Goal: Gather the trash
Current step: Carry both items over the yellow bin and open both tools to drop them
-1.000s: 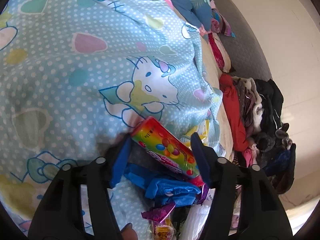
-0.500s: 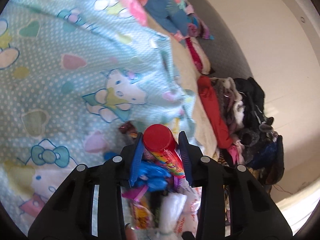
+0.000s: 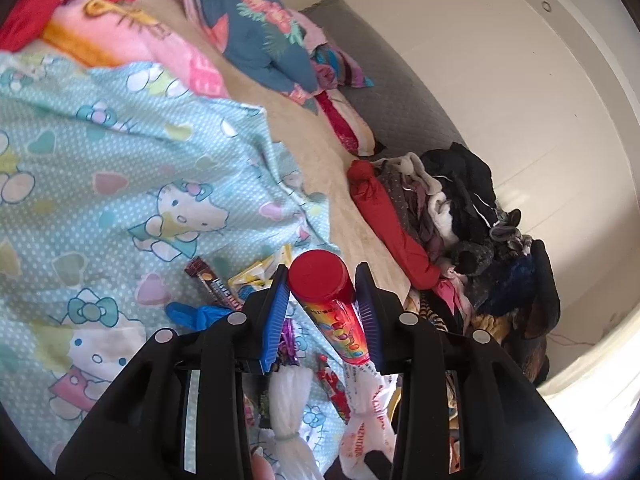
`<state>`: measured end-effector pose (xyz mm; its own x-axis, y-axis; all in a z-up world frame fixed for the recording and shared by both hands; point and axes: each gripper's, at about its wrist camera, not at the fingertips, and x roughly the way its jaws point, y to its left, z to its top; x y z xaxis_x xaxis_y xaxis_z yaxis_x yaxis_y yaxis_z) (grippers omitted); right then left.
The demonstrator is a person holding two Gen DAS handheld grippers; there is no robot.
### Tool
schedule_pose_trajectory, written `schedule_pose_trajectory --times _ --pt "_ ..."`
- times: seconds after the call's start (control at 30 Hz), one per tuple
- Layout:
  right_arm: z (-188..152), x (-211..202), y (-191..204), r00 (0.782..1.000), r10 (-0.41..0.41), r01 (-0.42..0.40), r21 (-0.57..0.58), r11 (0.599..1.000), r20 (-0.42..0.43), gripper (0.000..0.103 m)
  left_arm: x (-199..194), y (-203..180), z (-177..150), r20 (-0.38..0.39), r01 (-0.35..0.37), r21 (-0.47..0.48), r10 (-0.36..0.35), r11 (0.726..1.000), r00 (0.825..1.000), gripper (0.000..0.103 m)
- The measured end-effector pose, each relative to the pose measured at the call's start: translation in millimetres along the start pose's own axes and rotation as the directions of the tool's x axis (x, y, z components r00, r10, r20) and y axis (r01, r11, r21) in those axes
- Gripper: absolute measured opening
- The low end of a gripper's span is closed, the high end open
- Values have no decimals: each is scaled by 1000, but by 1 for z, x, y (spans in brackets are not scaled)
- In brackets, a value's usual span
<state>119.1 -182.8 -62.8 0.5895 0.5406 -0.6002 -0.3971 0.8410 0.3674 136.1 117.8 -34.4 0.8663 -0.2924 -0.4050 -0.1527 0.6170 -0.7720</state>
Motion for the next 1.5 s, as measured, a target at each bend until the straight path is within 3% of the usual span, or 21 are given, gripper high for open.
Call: schedule_pose_trajectory --times 0.63,1.5 --pt "18 -55 -22 990 -46 43 25 999 135 34 -16 -60 -18 3 57 164 -58 985 998 26" --pt "19 -96 -69 971 -140 120 112 986 195 34 -1 -104 -61 -88 109 284 -87 953 992 26"
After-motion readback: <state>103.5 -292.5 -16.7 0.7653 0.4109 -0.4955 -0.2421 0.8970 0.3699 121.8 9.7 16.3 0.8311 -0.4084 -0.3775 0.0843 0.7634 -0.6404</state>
